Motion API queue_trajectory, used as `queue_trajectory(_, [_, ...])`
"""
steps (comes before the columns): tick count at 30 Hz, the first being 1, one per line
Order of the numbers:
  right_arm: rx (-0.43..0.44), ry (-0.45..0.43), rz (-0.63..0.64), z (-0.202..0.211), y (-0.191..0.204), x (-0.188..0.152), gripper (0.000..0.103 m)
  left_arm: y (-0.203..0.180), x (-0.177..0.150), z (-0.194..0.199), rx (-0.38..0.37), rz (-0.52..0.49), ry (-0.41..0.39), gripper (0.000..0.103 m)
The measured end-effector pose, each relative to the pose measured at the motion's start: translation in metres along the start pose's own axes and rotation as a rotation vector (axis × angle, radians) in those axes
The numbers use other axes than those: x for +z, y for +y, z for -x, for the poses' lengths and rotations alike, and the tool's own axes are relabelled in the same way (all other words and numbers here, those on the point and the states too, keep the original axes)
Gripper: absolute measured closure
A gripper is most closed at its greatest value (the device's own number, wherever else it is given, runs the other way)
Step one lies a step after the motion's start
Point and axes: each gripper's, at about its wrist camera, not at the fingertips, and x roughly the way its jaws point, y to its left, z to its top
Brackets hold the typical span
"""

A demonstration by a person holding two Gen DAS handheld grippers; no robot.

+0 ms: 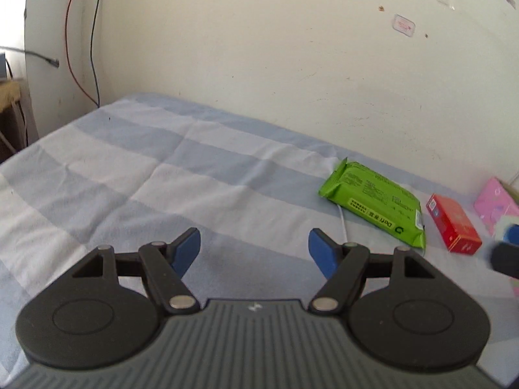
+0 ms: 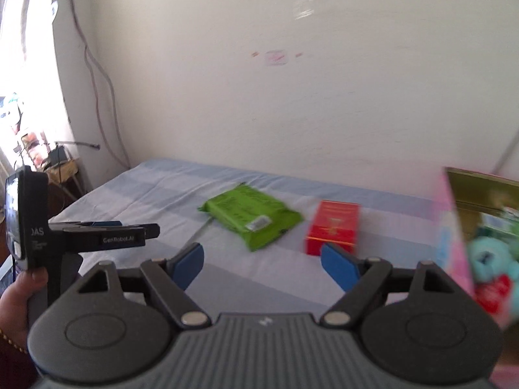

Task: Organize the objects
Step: 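Grasp the green wet-wipes pack with the right gripper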

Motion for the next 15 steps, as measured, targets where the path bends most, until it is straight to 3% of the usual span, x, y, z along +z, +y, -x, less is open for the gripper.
queue_trajectory(6, [0.021,0.037,0.08,-0.089,0.017,0.042,0.014,0.01,0.003,0.01,-0.03,0.05,-0.028,0.028])
queue_trajectory(9, [0.065,0.109,0.082,-0.136,0.012,0.054,0.008,0.009,0.003,0.008,-0.029,0.053,-0.027,0.028])
queue_trajectory(11, [0.034,0.146,0.147,-0.157,0.012,0.053,0.0,0.01,0.004,0.008,-0.043,0.064,-0.022,0.028])
queue_trajectory(13, [0.053,0.215,0.225,-0.174,0.014,0.047,0.0,0.012,0.004,0.009,-0.054,0.072,-0.025,0.028])
queue_trajectory(15, [0.044,0.214,0.259,-0.178,0.014,0.04,0.001,0.012,0.004,0.01,-0.052,0.072,-0.027,0.028])
